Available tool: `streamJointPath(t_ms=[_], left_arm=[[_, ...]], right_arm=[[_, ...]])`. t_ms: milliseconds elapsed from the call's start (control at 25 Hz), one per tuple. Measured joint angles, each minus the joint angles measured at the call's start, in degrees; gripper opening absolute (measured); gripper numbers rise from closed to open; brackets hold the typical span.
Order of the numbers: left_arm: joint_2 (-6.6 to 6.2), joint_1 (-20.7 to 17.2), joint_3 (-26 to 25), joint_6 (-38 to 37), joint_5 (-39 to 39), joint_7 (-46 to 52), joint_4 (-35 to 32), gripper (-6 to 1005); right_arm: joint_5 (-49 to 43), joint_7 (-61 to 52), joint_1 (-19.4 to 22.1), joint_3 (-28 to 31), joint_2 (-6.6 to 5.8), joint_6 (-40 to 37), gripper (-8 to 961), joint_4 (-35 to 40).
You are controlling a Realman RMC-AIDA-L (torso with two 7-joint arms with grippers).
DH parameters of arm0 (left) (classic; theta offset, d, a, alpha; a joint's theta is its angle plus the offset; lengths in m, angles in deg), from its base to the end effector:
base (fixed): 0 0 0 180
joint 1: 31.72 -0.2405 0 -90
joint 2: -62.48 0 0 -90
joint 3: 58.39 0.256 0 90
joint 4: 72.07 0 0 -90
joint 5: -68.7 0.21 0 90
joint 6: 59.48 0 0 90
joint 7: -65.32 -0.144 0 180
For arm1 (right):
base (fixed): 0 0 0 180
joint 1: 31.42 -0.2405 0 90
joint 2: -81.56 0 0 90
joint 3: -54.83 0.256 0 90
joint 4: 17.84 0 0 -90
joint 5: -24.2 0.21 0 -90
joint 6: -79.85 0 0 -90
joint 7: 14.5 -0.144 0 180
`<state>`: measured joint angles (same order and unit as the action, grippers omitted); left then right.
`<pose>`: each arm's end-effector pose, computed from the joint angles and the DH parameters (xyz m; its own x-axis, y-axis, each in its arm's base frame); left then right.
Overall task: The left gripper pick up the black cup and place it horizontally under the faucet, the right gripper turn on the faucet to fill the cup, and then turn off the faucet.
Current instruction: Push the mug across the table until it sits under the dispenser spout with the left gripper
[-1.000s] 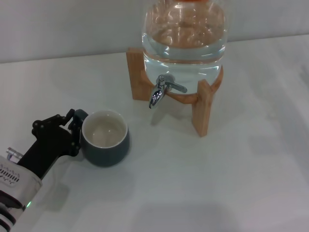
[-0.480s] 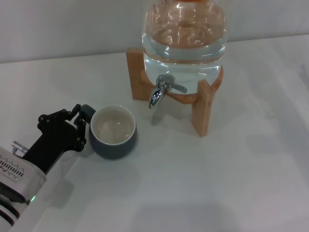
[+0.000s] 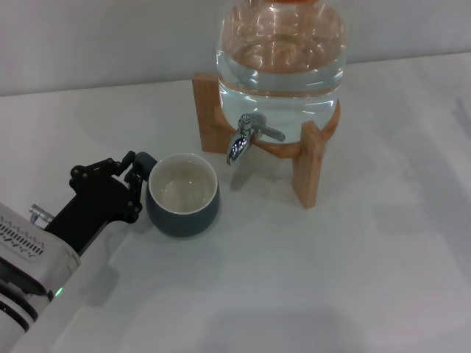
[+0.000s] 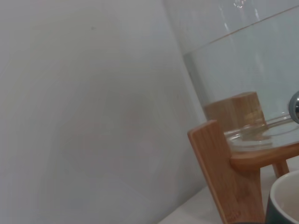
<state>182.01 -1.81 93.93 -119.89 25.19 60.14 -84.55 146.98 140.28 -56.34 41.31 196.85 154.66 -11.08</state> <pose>-0.2732 0.3253 -0.0916 0.9077 -0.1243 0.4009 0.2651 -0.5708 -0.7771 0.3748 0.3262 0.0964 0.6364 0.2312 -0.7359 -0.7661 0.0781 -0.6379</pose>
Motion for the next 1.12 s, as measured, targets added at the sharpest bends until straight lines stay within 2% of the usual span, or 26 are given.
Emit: streamJointPath(t_ms=[1120], left_arm=[[0.08,4.8,0.0,5.4,4.9,4.6,0.0,85]], right_arm=[[-0.4,0.0,-0.8,-0.5,0.12,0.1,854,-0.2]])
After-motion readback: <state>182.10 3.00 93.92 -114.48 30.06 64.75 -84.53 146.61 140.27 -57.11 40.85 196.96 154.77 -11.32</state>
